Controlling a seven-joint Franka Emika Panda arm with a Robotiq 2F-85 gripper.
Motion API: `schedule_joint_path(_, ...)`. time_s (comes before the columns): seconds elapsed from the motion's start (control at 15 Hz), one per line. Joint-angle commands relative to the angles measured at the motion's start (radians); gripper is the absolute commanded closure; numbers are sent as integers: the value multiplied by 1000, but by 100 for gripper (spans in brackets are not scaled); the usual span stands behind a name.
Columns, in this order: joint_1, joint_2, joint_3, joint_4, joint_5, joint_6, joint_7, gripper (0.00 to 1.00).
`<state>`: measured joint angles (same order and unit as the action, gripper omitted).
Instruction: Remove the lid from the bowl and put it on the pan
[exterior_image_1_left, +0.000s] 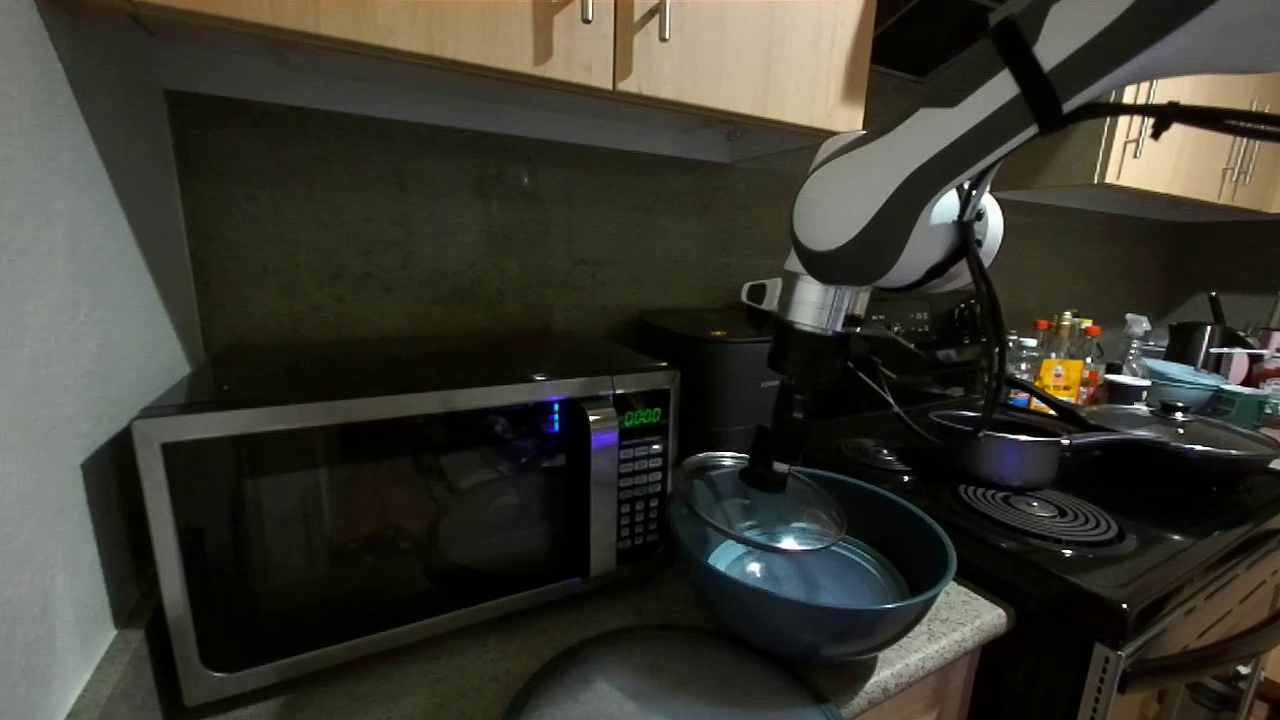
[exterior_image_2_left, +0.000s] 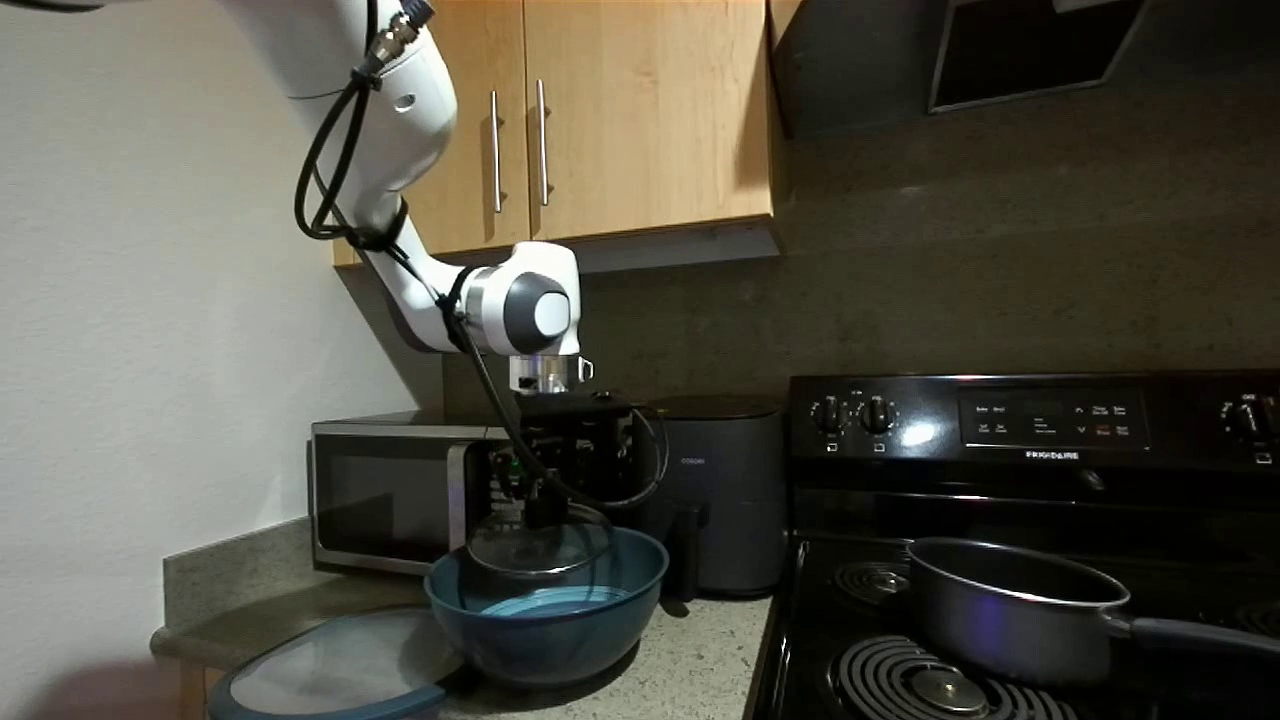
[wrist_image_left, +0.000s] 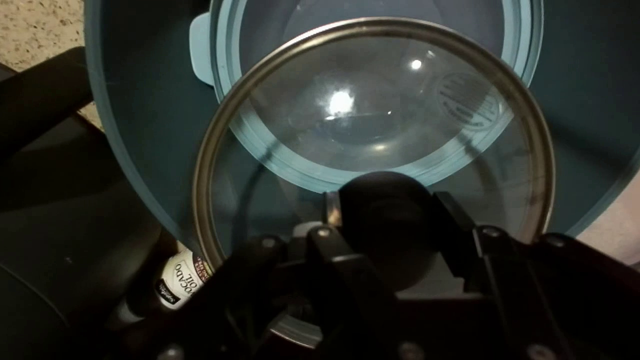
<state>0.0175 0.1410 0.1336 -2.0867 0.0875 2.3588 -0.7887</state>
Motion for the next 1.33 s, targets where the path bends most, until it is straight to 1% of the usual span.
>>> schedule_joint_path(0.0, 3, -28, -11, -21, -4, 30, 11, 77)
schedule_joint_path(0.2, -2, -97, -35, -89, -20, 141, 103, 77)
schedule_joint_path(0.33, -1, -169, -56, -148, -45, 188, 184, 77)
schedule_joint_path(0.6, -4, -270, -93, -243, -157, 250, 421, 77)
schedule_joint_path(0.67, -8, -268, -99, -256, -180, 290, 473, 77)
schedule_joint_path(0.73, 9, -211, -103, -187, -134, 217, 380, 52)
schedule_joint_path(0.8, 9, -228, -109, -209, -149, 239, 417, 52)
schedule_joint_path(1.0, 8, -240, -112, -232, -154, 254, 444, 52)
schedule_joint_path(1.07, 8, -240, -112, -232, -154, 255, 446, 77)
schedule_joint_path(1.2, -7, -242, -128, -214, -146, 280, 463, 77)
schedule_joint_path(1.27, -27, -281, -157, -223, -110, 294, 464, 77)
